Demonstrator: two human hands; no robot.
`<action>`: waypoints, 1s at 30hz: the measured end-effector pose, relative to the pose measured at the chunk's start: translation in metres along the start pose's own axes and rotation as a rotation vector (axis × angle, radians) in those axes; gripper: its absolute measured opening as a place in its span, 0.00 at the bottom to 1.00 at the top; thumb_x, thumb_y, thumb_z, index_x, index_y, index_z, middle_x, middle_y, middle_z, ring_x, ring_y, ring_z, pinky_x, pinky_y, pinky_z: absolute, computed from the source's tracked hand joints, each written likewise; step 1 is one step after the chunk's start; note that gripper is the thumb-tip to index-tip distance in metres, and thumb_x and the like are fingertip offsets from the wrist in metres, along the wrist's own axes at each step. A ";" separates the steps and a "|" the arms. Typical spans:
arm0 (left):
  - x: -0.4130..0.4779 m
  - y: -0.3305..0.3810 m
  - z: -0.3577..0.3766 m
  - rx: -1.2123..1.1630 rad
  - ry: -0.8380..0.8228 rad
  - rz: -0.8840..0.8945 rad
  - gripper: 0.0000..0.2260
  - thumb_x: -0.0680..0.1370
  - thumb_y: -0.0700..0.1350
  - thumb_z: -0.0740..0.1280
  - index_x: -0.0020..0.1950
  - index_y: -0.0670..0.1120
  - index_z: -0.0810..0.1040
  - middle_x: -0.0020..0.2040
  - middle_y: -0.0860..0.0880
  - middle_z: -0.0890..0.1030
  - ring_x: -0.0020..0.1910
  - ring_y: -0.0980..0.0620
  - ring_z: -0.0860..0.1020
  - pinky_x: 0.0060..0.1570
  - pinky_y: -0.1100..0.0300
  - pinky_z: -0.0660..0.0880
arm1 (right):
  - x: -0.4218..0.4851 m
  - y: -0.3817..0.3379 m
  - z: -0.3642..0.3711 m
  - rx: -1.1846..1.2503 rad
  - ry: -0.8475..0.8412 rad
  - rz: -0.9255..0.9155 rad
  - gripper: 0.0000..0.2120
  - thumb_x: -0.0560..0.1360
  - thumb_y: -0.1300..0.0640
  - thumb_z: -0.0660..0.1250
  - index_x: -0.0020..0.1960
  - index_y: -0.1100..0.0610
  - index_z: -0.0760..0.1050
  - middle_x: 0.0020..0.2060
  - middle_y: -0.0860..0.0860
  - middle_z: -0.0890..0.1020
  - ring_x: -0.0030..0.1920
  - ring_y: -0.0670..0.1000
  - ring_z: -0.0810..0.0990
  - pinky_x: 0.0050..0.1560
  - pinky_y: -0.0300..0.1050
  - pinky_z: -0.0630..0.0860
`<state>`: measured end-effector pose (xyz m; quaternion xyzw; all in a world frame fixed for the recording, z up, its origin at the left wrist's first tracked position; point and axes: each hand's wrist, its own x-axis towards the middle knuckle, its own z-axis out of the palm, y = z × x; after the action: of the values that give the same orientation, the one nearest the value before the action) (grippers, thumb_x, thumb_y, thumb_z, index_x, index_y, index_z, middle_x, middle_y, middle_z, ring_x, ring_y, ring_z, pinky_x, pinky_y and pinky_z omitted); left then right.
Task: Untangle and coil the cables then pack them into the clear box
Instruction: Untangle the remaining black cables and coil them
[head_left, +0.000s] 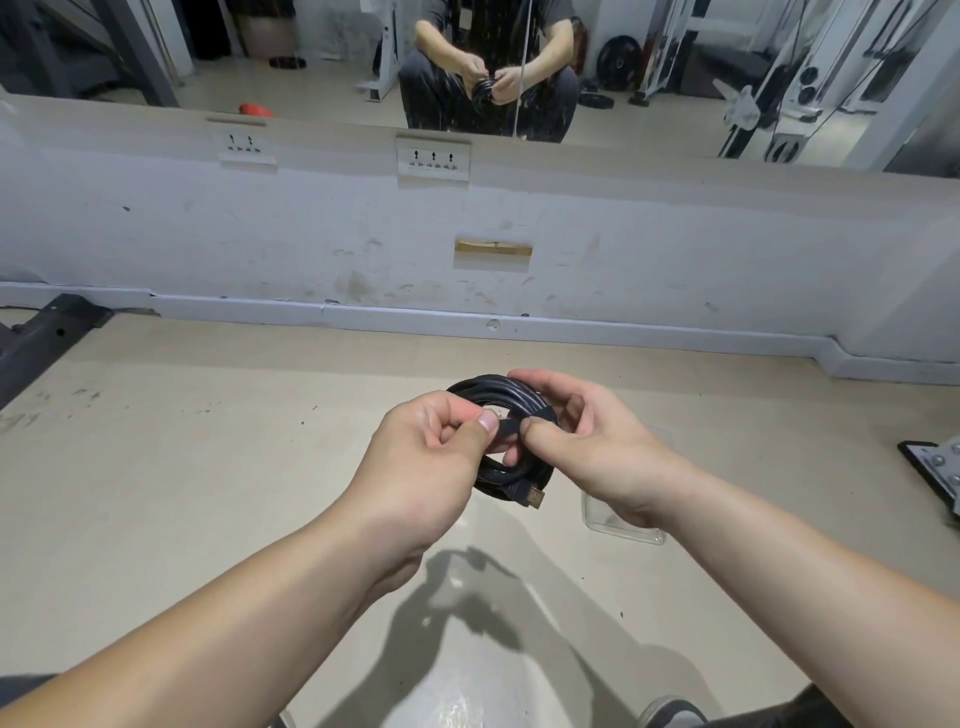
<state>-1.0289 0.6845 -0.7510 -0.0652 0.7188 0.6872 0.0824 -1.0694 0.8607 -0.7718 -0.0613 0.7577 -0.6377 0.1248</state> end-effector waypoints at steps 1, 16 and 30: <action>0.000 0.000 0.000 0.006 0.008 -0.002 0.08 0.85 0.43 0.65 0.51 0.41 0.80 0.44 0.43 0.88 0.47 0.47 0.87 0.51 0.55 0.80 | 0.000 0.001 0.000 -0.032 0.014 -0.002 0.28 0.72 0.58 0.64 0.72 0.54 0.70 0.44 0.59 0.87 0.46 0.50 0.87 0.57 0.45 0.80; 0.002 -0.005 0.005 0.010 0.014 0.009 0.07 0.85 0.44 0.66 0.49 0.44 0.81 0.34 0.57 0.85 0.34 0.62 0.82 0.40 0.65 0.75 | -0.004 -0.006 0.011 -0.529 0.095 -0.067 0.33 0.70 0.46 0.59 0.74 0.52 0.68 0.51 0.43 0.83 0.50 0.41 0.82 0.49 0.34 0.77; -0.002 0.005 -0.006 -0.041 -0.031 0.000 0.08 0.80 0.47 0.72 0.44 0.46 0.86 0.42 0.51 0.88 0.39 0.58 0.85 0.42 0.68 0.76 | -0.009 -0.005 -0.001 0.111 -0.006 0.170 0.33 0.76 0.67 0.72 0.77 0.52 0.68 0.56 0.50 0.87 0.58 0.53 0.85 0.52 0.48 0.74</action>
<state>-1.0283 0.6786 -0.7453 -0.0562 0.7031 0.7028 0.0924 -1.0614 0.8633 -0.7656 0.0081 0.7234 -0.6654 0.1840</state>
